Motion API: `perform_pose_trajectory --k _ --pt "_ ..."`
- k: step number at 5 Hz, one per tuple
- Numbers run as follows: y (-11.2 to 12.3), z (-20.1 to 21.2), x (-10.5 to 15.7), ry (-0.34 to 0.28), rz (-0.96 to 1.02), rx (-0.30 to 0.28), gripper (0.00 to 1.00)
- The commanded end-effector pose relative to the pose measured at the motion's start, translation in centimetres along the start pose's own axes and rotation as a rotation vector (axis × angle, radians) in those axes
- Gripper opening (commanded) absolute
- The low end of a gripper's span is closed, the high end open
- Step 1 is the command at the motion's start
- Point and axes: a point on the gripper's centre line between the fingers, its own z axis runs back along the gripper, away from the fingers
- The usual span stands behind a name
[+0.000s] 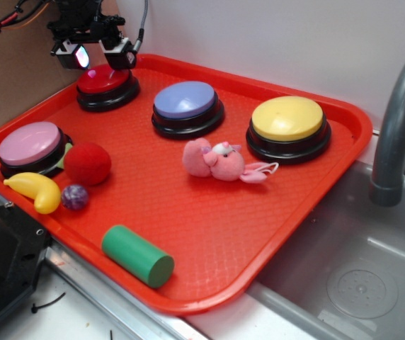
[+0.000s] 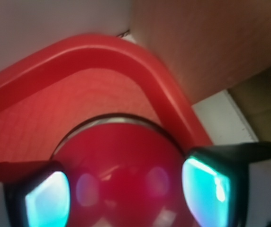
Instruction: Push the red button.
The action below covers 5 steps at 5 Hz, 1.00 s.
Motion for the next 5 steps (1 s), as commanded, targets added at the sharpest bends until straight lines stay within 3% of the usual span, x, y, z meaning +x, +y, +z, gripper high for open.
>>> perform_pose_trajectory --k 1,4,5 --pt "0.4 3.1 -0.7 0.028 -0.004 -0.014 1.0" --pt "0.7 6.3 -2.1 0.018 -0.02 -0.038 1.0" --pt "0.5 7.2 -2.9 -0.019 -0.052 -0.041 1.0"
